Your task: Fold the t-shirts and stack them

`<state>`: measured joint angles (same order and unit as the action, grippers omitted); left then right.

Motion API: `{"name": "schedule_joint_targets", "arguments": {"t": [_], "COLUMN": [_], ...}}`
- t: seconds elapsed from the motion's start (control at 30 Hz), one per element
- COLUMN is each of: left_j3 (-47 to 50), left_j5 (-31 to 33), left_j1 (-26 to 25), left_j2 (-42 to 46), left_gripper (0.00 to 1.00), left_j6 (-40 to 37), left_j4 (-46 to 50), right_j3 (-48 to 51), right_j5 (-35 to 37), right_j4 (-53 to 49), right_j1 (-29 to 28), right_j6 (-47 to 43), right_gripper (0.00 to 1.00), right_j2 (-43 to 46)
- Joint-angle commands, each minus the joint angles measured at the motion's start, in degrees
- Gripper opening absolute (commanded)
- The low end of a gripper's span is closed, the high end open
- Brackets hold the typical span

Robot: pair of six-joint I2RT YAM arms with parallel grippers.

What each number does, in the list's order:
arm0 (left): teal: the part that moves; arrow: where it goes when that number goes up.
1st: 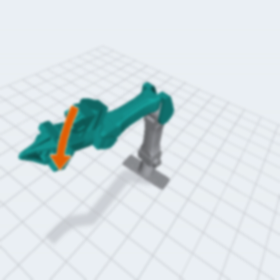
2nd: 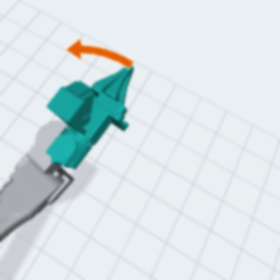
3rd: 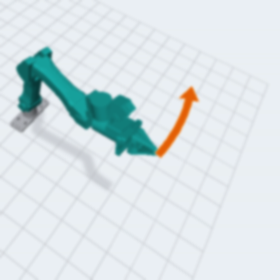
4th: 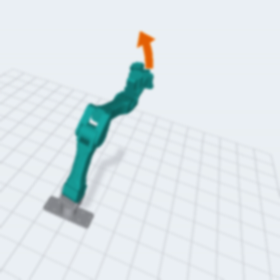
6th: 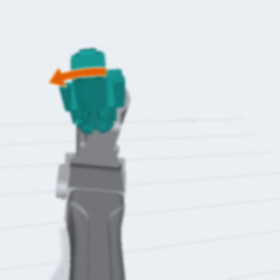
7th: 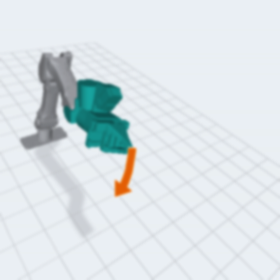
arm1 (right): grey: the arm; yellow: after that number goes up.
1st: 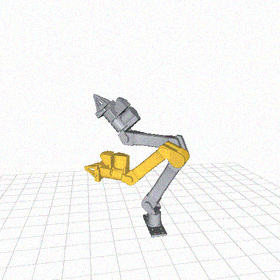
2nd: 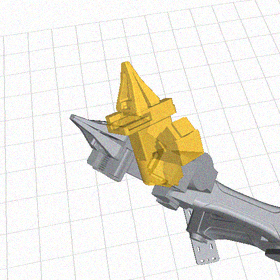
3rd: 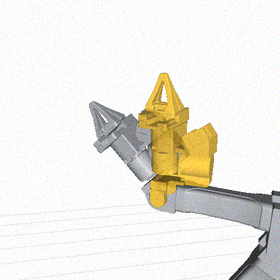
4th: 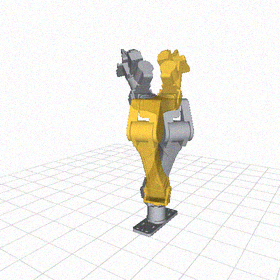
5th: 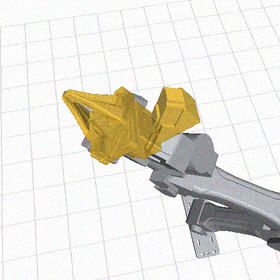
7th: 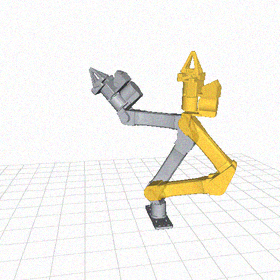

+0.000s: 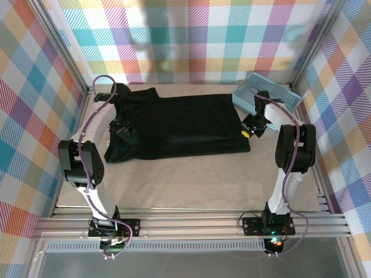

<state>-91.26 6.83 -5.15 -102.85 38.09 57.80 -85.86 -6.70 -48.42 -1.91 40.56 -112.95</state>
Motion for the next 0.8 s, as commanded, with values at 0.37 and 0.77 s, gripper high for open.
{"name": "schedule_joint_targets", "arguments": {"t": [0.37, 0.77], "left_j3": [-4.11, -9.60], "left_j5": [0.17, 1.34], "left_j1": [2.42, 3.21], "left_j2": [-3.96, -9.63], "left_gripper": [0.00, 0.25], "left_j6": [-1.86, -3.81], "left_j4": [-2.82, -2.03], "right_j3": [-6.11, -9.42], "right_j5": [-0.68, -1.41], "right_j4": [-2.98, -4.09], "right_j1": [0.07, -0.11], "right_j6": [-1.27, -2.18], "right_gripper": [0.00, 0.13], "right_j2": [-3.64, -6.23]}}
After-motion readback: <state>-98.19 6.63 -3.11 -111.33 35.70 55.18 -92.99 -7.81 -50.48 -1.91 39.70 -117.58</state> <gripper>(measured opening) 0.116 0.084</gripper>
